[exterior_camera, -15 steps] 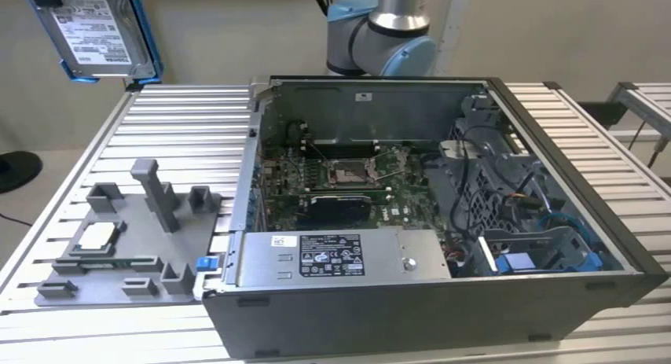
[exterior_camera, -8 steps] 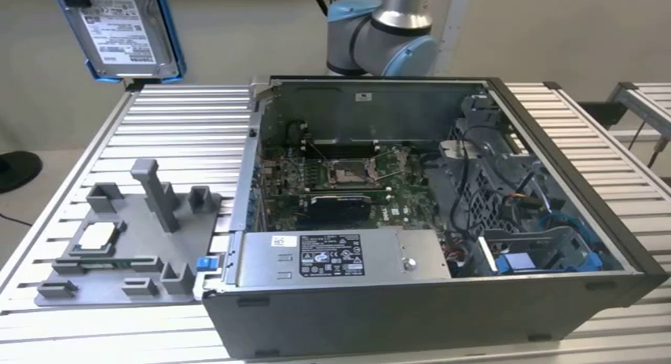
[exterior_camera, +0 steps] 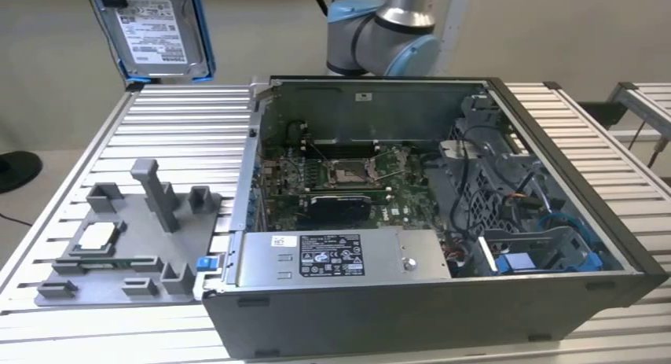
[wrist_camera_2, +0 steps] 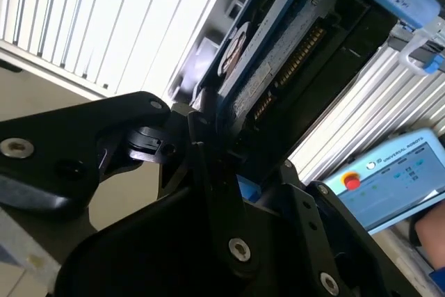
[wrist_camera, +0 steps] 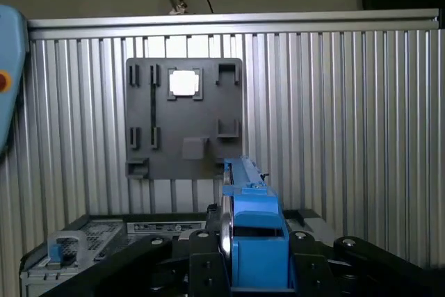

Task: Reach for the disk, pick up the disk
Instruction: 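Pick up the disk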

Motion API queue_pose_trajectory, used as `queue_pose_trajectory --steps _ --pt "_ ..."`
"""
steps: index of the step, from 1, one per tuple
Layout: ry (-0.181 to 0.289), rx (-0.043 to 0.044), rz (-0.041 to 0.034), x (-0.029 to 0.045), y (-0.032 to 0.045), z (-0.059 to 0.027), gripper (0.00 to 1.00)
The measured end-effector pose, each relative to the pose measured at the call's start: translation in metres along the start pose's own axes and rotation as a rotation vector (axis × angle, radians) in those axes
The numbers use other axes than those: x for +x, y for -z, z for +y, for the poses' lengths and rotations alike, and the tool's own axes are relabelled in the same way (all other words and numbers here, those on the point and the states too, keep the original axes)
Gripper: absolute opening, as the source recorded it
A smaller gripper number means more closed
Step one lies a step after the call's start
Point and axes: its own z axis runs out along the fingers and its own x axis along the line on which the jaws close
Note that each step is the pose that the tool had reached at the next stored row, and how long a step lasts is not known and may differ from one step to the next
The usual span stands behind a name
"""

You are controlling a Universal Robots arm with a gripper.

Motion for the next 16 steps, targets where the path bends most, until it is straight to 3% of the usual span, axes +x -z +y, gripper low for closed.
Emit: queue_pose_trajectory --steps 16 --pt "0.0 0.0 0.0 -0.0032 0.0021 -0.061 0.0"
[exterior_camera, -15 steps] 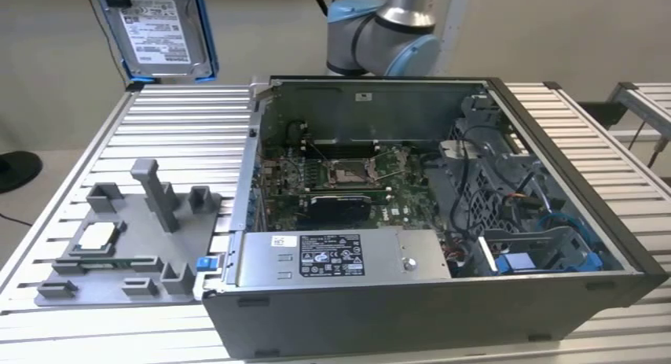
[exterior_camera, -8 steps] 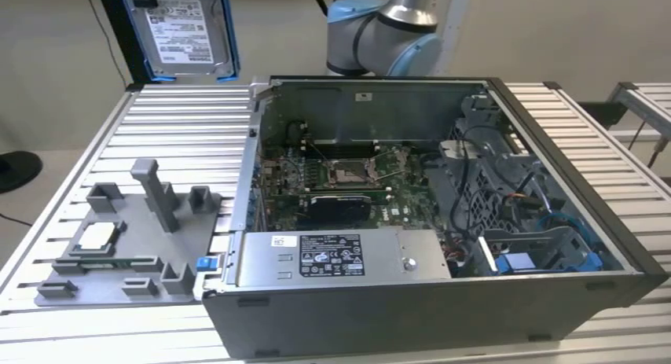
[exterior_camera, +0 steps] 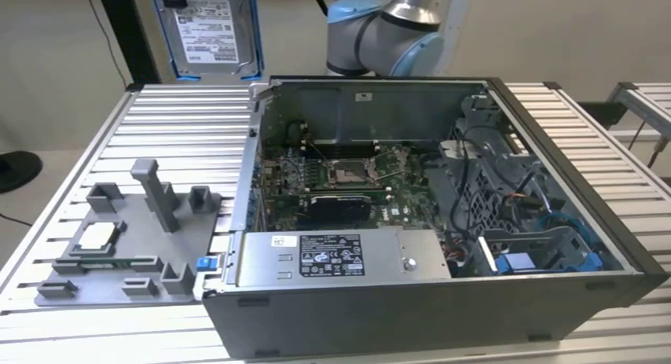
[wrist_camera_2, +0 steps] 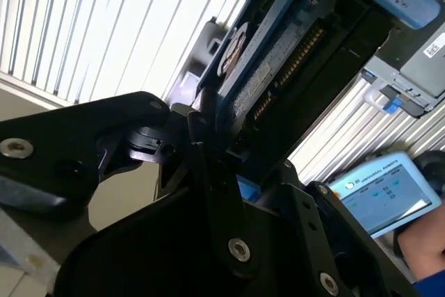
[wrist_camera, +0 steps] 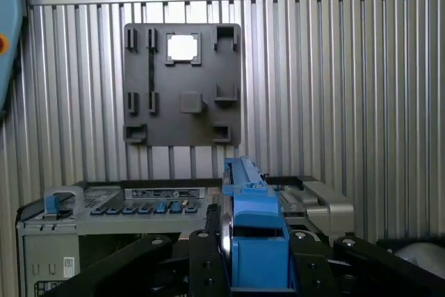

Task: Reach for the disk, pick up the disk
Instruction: 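Pick up the disk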

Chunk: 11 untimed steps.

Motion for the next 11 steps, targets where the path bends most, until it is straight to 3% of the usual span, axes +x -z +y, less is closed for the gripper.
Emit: queue_pose_trajectory --steps 11 --pt "0.0 0.0001 -0.0001 -0.0022 0.0014 -0.0423 0.0"
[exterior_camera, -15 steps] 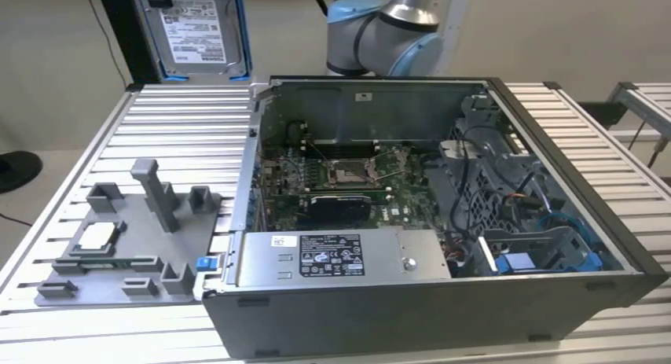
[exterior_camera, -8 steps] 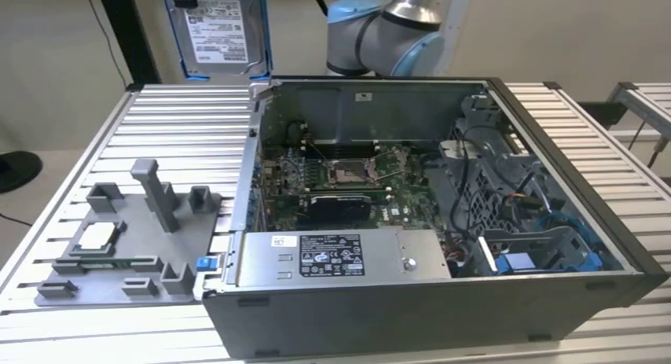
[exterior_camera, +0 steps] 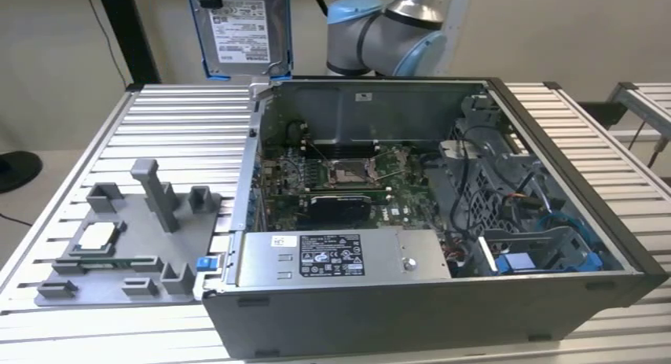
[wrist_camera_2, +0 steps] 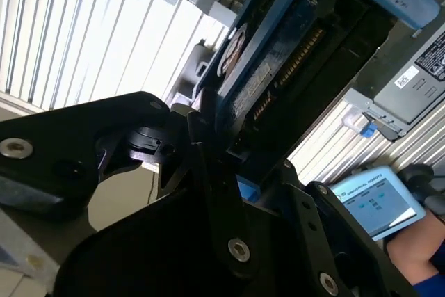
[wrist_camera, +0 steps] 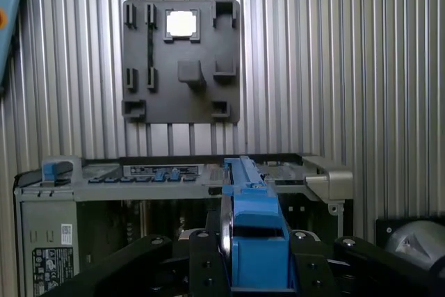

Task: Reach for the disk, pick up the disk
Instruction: 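Pick up the disk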

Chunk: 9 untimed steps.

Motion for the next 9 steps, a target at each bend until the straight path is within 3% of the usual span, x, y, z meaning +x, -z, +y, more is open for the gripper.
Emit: queue_pose_trajectory --steps 9 --pt "0.0 0.0 0.0 -0.0021 0.0013 -0.0398 0.0"
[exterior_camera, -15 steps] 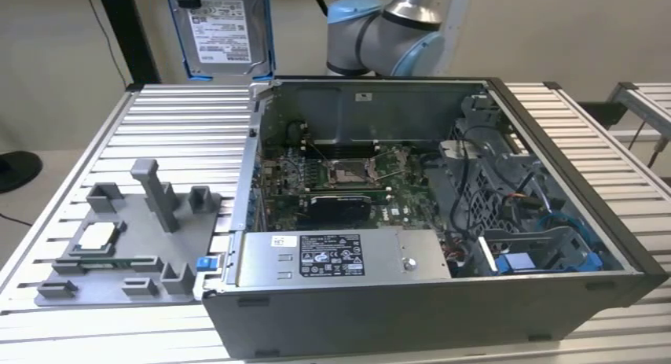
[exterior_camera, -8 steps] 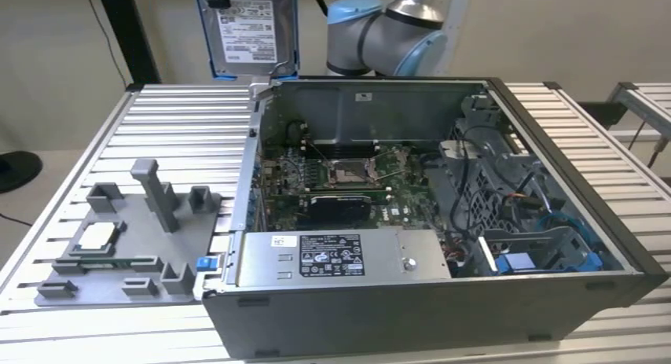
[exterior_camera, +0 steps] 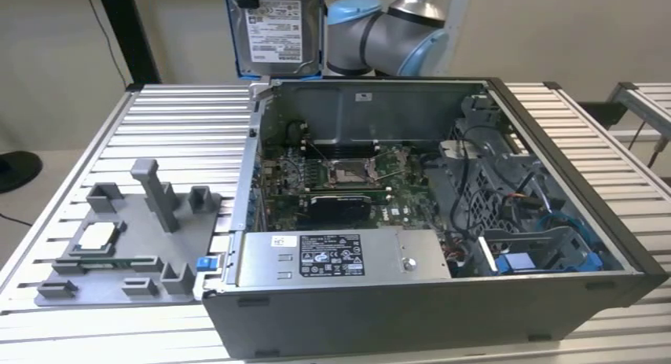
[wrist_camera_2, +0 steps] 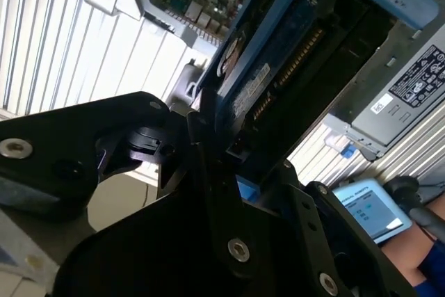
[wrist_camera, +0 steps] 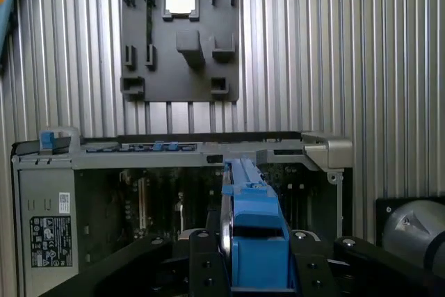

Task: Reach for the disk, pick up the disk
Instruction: 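Pick up the disk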

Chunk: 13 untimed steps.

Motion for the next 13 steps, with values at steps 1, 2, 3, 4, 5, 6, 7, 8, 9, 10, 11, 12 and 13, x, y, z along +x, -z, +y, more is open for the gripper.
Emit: queue_pose_trajectory --steps 1,2,3,4,5,6,7,8,9,10,11,12,13 --pt "0.0 0.0 0.0 -0.0003 0.0002 -0.0049 0.0" --pt "0.0 -0.0001 0.0 -0.0005 0.0004 -0.0091 0.0" --pt "0.0 -0.0001 0.0 -0.0007 0.0005 -0.0136 0.0" --pt "0.0 0.0 0.0 -0.001 0.0006 -0.0185 0.0" --pt "0.0 0.0 0.0 -0.0012 0.0008 -0.0231 0.0" --pt "0.0 0.0 0.0 -0.0014 0.0009 -0.0274 0.0" --pt "0.0 0.0 0.0 -0.0016 0.0011 -0.0314 0.0" --pt "0.0 -0.0001 0.0 -0.0019 0.0013 -0.036 0.0" --pt "0.0 -0.0001 0.0 -0.0021 0.0014 -0.0403 0.0" --pt "0.0 0.0 0.0 -0.0023 0.0015 -0.0445 0.0" --pt "0.0 0.0001 -0.0001 -0.0025 0.0016 -0.0493 0.0" --pt "0.0 0.0 0.0 -0.0028 0.0018 -0.0537 0.0" --pt "0.0 0.0 0.0 -0.0031 0.002 -0.0585 0.0"
